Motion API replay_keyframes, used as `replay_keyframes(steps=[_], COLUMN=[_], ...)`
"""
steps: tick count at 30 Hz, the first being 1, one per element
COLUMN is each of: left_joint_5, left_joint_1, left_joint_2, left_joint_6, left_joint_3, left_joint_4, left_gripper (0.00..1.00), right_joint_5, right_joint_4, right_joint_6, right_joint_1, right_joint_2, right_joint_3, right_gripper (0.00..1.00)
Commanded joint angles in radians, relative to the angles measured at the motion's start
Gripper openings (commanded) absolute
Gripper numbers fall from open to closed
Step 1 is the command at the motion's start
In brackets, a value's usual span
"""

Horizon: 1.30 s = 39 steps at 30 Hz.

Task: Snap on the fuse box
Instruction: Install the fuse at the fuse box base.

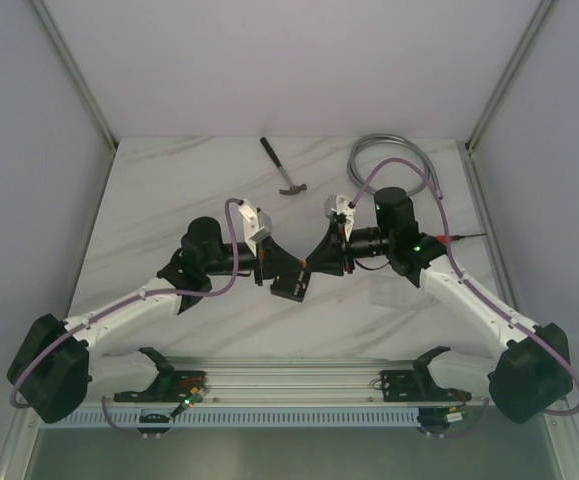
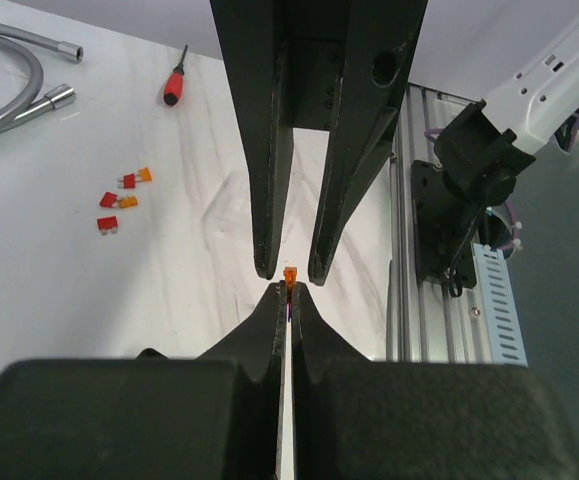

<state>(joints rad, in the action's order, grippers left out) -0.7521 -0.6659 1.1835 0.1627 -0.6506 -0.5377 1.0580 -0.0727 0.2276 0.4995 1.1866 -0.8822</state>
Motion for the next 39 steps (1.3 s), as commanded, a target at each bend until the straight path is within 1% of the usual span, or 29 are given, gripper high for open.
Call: replay_keyframes(steps=[1,15,20,23,27,29,31,32,34,36,39], left_joint_5=[-0.067,-0.085,-0.102,-0.102,-0.059,0.006,0.091,0.155,0.268,0.394,0.538], left_joint_1=[0.005,-0.004,-0.010,-0.015,-0.016,-0.015,-0.014,-0.014,-0.012,-0.012,-0.012], left_joint_2=[0.013,0.021,0.028,0.038,0.034,0.013,-0.012,-0.026,-0.051,-0.073,-0.093], left_joint_6=[-0.013,-0.009,-0.009,-0.008,-0.012,-0.012,-0.006,0.006,0.028,0.083,0.143], left_joint_3=[-0.031,-0.039,-0.045,-0.050,-0.044,-0.035,-0.022,-0.013,0.001,0.004,0.017], left_joint_4=[-0.034,-0.044,-0.047,-0.044,-0.018,0.005,0.029,0.046,0.083,0.142,0.233], left_gripper=[0.00,0.00,0.00,0.00,0.01,0.12,0.19,0.26,0.31,0.42,0.48], right_joint_5=[0.043,0.059,0.073,0.079,0.044,-0.015,-0.080,-0.110,-0.183,-0.274,-0.401], right_joint_4=[-0.006,-0.009,-0.012,-0.014,-0.023,-0.024,-0.024,-0.022,-0.018,-0.016,-0.015], right_joint_6=[0.023,0.027,0.036,0.041,0.041,0.030,0.004,-0.010,-0.050,-0.106,-0.175], right_joint_1=[0.008,0.017,0.021,0.025,0.025,0.025,0.024,0.025,0.025,0.025,0.024], right_joint_2=[0.000,0.000,0.003,0.001,-0.004,-0.009,-0.012,-0.014,-0.020,-0.032,-0.056], right_joint_3=[-0.042,-0.047,-0.049,-0.049,-0.045,-0.037,-0.026,-0.021,-0.007,0.008,0.034], right_gripper=[0.28,0.15,0.07,0.00,0.00,0.00,0.00,0.00,0.00,0.00,0.00])
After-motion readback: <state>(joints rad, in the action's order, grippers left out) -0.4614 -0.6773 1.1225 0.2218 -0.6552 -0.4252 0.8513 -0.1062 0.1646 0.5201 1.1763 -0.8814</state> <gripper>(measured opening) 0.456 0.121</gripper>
